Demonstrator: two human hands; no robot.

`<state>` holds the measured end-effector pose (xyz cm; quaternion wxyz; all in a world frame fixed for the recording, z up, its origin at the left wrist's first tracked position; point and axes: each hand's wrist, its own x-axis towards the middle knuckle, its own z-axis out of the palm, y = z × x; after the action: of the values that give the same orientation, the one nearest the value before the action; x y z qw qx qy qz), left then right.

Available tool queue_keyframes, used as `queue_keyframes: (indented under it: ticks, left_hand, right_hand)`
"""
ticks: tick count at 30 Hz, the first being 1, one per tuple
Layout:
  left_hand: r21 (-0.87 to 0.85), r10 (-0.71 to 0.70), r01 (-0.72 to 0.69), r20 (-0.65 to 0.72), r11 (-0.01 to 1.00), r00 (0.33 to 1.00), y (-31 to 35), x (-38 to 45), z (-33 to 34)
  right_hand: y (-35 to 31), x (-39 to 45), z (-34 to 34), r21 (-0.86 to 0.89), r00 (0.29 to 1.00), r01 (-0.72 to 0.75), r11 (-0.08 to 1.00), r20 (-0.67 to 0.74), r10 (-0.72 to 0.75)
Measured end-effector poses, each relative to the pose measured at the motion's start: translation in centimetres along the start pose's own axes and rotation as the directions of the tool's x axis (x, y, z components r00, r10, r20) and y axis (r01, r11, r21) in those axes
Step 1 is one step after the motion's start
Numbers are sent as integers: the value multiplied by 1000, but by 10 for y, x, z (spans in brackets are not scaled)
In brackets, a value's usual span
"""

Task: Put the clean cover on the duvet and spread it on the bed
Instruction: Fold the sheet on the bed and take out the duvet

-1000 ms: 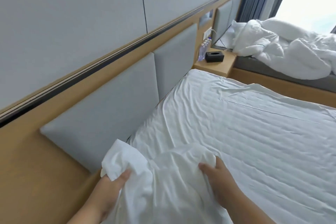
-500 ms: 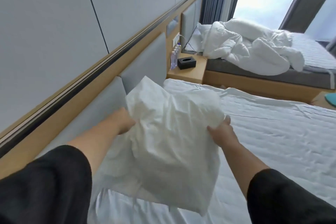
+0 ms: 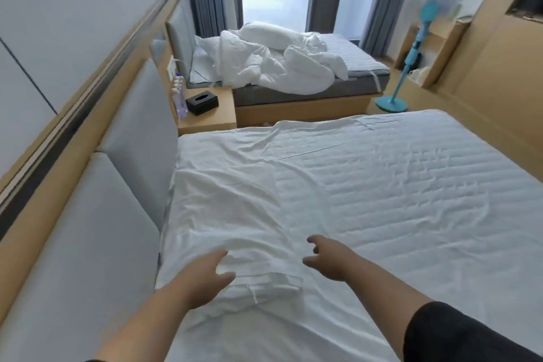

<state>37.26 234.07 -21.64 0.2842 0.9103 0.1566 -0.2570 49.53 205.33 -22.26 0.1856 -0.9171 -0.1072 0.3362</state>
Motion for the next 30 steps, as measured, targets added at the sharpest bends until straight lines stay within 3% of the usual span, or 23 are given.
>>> queue_keyframes:
  ticks: [7, 12, 16, 24, 30]
  left_hand:
    - [111, 274, -299, 192, 948, 942, 61, -18, 62]
    - [204, 398, -471, 314, 859, 862, 149, -24, 113]
    - [253, 458, -569, 385, 783, 801, 253, -17, 175]
    - [269, 588, -797, 556, 541, 587, 502, -50, 332]
    - [200, 648, -882, 613, 426, 452, 635, -81, 402]
  right_hand:
    - [94, -125, 47, 160, 970, -224, 961, -58, 236]
    - [192, -217, 61, 417, 900, -351, 839, -97, 425]
    - [284, -283, 67, 603, 790, -393, 694, -165, 590]
    - [468, -406, 25, 650, 605, -453, 611, -279, 746]
    - [561, -463, -26, 704, 480, -424, 570, -359, 800]
